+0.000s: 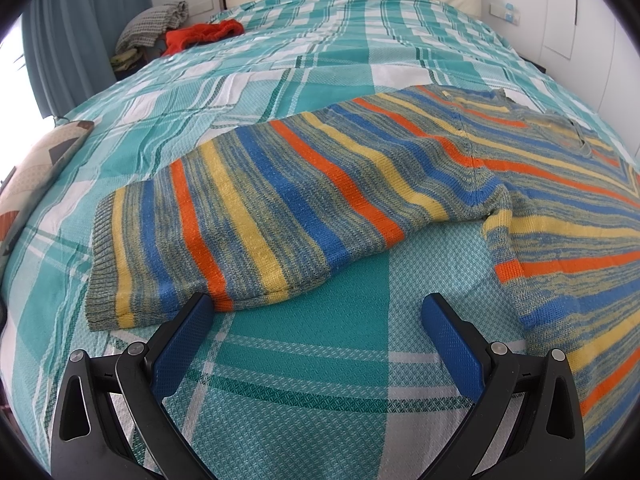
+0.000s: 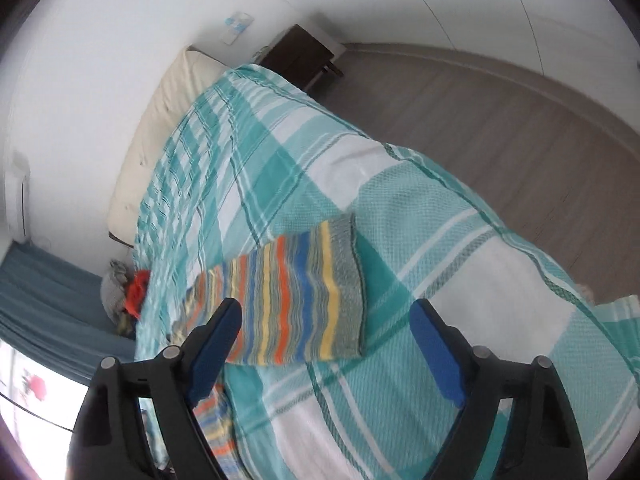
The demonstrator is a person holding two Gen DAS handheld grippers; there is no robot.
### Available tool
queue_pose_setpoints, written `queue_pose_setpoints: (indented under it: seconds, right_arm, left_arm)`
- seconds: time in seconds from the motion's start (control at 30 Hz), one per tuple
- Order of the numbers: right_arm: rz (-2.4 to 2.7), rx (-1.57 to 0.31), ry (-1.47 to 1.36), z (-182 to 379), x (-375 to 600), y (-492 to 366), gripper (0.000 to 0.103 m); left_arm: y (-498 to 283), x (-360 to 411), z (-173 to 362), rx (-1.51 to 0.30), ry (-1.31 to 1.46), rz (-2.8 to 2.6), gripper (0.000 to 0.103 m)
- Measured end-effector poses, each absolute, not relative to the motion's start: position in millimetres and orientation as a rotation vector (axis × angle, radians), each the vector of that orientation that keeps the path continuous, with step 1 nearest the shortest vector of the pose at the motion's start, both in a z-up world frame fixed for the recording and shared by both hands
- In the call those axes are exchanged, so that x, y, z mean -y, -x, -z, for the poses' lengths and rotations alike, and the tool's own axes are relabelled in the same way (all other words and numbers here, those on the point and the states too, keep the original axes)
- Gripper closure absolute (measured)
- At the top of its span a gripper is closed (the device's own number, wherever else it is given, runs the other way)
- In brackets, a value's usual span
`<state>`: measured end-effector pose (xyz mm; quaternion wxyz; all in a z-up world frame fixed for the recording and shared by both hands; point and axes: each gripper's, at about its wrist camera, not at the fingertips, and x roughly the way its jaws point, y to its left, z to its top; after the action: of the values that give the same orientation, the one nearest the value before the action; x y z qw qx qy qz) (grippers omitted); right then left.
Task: Fold small clothes
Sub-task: 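Grasp the sweater side with the right gripper, fold it inward, release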
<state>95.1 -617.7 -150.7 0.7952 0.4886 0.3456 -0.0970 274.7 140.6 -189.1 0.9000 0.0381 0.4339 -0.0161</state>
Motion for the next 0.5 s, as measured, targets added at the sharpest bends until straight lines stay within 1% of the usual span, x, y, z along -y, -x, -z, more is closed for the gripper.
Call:
queue_pose_setpoints:
  seconds: [0.1, 0.13, 0.17, 0.2, 0.3, 0.33, 0.37, 0.43, 0.5]
  right_arm:
    - [0.193, -0.82, -1.126, 173, 634, -119, 0.03]
    - [0.187, -0.833, -1.13, 178, 634, -126, 0.034]
    - [0.178, -0.832, -1.137, 180, 633, -131, 0.042]
    - [0.164, -0.827, -1.147, 181, 632, -137, 0.046]
    - [0.141, -0.87, -1.162, 192, 626, -152, 0.069]
    - [0.143, -0.895, -1.148, 195, 622, -156, 0.089]
    - [0.169, -0.921, -1.108, 194, 619, -160, 0.099]
    - [0.217, -0.918, -1.028, 184, 611, -164, 0.099]
    - [0.259, -0.91, -0.905, 160, 597, -169, 0.099]
  left_arm:
    - [-274, -141, 189, -0.897, -0.076, 0.034, 0.0]
    - [-274, -141, 189, -0.897, -0.079, 0.033, 0.0]
    - [-274, -142, 189, -0.898, -0.076, 0.034, 0.0]
    - [-274, -141, 190, -0.897, -0.075, 0.034, 0.0]
    - [-275, -141, 190, -0.895, -0.079, 0.03, 0.0]
    - [-275, -141, 190, -0.896, -0.077, 0.032, 0.0]
    - [-276, -142, 190, -0.898, -0.072, 0.033, 0.0]
    - [-279, -144, 190, -0.919, -0.054, 0.038, 0.0]
    - [-279, -145, 188, -0.926, -0.045, 0.045, 0.0]
